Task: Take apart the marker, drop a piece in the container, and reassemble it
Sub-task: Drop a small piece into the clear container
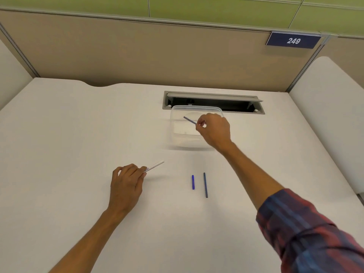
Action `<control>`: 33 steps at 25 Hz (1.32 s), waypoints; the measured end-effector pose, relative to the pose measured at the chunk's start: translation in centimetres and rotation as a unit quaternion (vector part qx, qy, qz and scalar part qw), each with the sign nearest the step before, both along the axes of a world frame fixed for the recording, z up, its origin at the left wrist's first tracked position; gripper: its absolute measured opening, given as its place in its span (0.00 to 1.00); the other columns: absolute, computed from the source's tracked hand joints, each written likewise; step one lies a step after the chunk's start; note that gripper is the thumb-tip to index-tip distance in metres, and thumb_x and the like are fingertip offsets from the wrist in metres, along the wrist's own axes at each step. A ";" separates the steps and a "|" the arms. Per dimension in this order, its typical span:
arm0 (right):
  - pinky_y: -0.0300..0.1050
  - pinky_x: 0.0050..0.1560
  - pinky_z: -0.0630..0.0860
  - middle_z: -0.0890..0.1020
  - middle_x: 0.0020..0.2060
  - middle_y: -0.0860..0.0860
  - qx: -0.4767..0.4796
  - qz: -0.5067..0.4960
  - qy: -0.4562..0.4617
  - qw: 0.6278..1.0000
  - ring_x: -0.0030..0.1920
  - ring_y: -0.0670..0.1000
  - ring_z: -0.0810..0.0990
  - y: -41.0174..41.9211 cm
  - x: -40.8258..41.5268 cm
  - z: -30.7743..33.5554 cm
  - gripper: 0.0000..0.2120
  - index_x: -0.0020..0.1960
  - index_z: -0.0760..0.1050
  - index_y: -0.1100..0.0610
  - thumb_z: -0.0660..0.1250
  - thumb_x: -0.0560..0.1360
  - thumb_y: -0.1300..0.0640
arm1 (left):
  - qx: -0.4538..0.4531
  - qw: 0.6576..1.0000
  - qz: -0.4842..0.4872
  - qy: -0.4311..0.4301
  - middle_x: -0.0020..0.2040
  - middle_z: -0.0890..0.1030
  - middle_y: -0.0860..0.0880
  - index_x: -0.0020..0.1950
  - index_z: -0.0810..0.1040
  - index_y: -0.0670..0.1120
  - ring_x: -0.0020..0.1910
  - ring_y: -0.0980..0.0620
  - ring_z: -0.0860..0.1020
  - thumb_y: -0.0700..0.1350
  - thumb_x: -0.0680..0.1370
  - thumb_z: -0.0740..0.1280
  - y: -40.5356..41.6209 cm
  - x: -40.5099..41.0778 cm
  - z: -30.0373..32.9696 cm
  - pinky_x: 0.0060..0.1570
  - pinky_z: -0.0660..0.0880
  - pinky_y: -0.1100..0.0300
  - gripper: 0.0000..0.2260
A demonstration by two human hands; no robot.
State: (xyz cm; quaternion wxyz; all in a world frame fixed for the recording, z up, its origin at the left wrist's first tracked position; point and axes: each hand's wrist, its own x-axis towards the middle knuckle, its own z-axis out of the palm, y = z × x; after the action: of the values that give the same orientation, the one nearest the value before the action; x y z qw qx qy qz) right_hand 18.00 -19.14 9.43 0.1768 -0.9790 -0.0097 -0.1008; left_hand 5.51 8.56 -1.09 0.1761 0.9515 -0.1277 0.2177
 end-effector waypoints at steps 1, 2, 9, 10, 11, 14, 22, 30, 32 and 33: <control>0.46 0.46 0.76 0.87 0.45 0.51 -0.004 0.001 0.001 1.000 0.47 0.55 0.83 -0.2 0.8 0.4 0.09 0.50 0.85 0.55 0.67 0.76 0.54 | 0.000 1.000 -0.002 0.002 0.41 0.81 0.50 0.53 0.81 0.44 0.47 0.47 0.79 0.47 0.79 0.58 -0.1 0.0 0.1 0.53 0.62 0.56 0.13; 0.46 0.47 0.74 0.87 0.45 0.50 -0.004 0.002 -0.001 1.000 0.48 0.54 0.83 -0.3 1.5 0.8 0.09 0.50 0.85 0.55 0.67 0.76 0.53 | 0.000 1.000 -0.003 0.004 0.41 0.81 0.50 0.53 0.81 0.44 0.46 0.47 0.79 0.47 0.79 0.58 -0.2 0.1 0.1 0.52 0.62 0.56 0.13; 0.47 0.50 0.77 0.87 0.47 0.50 0.071 -0.038 -0.043 0.996 0.47 0.52 0.83 -2.4 1.6 1.0 0.12 0.52 0.83 0.55 0.65 0.78 0.50 | 0.005 1.000 -0.005 0.012 0.41 0.81 0.50 0.53 0.81 0.44 0.45 0.47 0.79 0.47 0.79 0.59 -0.6 0.1 0.4 0.51 0.64 0.54 0.13; 0.46 0.49 0.76 0.87 0.47 0.50 0.086 -0.041 -0.043 0.994 0.47 0.52 0.83 -2.7 0.8 0.5 0.12 0.51 0.84 0.55 0.65 0.78 0.50 | 0.005 1.000 -0.005 0.012 0.41 0.81 0.50 0.53 0.81 0.44 0.45 0.47 0.79 0.47 0.79 0.59 -0.6 0.1 0.4 0.51 0.64 0.54 0.13; 0.45 0.50 0.76 0.87 0.47 0.51 0.103 -0.043 -0.042 0.993 0.46 0.51 0.83 -3.0 -0.3 -0.1 0.12 0.51 0.84 0.56 0.65 0.78 0.50 | 0.005 1.000 -0.005 0.013 0.41 0.81 0.50 0.53 0.81 0.44 0.45 0.47 0.79 0.47 0.79 0.58 -0.7 0.1 0.5 0.51 0.64 0.54 0.13; 0.44 0.48 0.76 0.87 0.46 0.51 0.140 -0.053 -0.030 0.988 0.45 0.51 0.83 -3.4 -4.4 -2.5 0.10 0.50 0.84 0.55 0.67 0.77 0.51 | -0.001 1.000 -0.006 0.018 0.41 0.81 0.51 0.53 0.81 0.44 0.46 0.47 0.79 0.47 0.79 0.59 -1.0 0.1 0.6 0.52 0.64 0.55 0.13; 0.41 0.45 0.73 0.84 0.44 0.44 0.142 -0.108 0.126 0.976 0.45 0.48 0.81 -2.4 -13.5 -9.6 0.10 0.50 0.81 0.50 0.68 0.75 0.45 | -0.008 1.000 -0.026 0.007 0.41 0.81 0.51 0.53 0.81 0.45 0.46 0.49 0.78 0.47 0.79 0.59 -1.9 -0.6 0.9 0.53 0.63 0.57 0.13; 0.45 0.42 0.76 0.83 0.39 0.46 0.087 -0.129 0.149 0.977 0.40 0.50 0.81 -1.3 -15.3 -10.4 0.07 0.44 0.80 0.52 0.66 0.74 0.50 | -0.014 0.999 -0.044 0.006 0.41 0.80 0.52 0.53 0.81 0.46 0.46 0.50 0.78 0.47 0.79 0.58 -3.0 -1.5 1.4 0.53 0.63 0.58 0.13; 0.42 0.38 0.75 0.83 0.37 0.43 0.144 -0.144 0.148 0.968 0.38 0.47 0.81 -1.5 -15.4 -9.8 0.06 0.42 0.78 0.50 0.67 0.74 0.49 | -0.017 0.999 -0.049 0.004 0.41 0.80 0.52 0.53 0.81 0.46 0.45 0.50 0.78 0.47 0.79 0.58 -3.1 -1.6 1.7 0.53 0.62 0.58 0.13; 0.41 0.37 0.75 0.83 0.36 0.42 0.202 -0.146 0.141 0.958 0.37 0.46 0.81 -1.6 -15.4 -9.3 0.05 0.41 0.78 0.49 0.68 0.73 0.49 | -0.018 0.998 -0.052 0.003 0.41 0.80 0.53 0.53 0.81 0.46 0.46 0.50 0.78 0.47 0.79 0.58 -3.2 -1.6 1.8 0.53 0.62 0.58 0.13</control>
State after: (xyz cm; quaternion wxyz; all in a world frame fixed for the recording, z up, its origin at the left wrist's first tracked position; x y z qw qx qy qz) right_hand 2.62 -20.71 0.11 0.3538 -0.9180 0.1786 0.0139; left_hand 3.93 5.36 0.72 0.2048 0.9410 -0.1724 0.2072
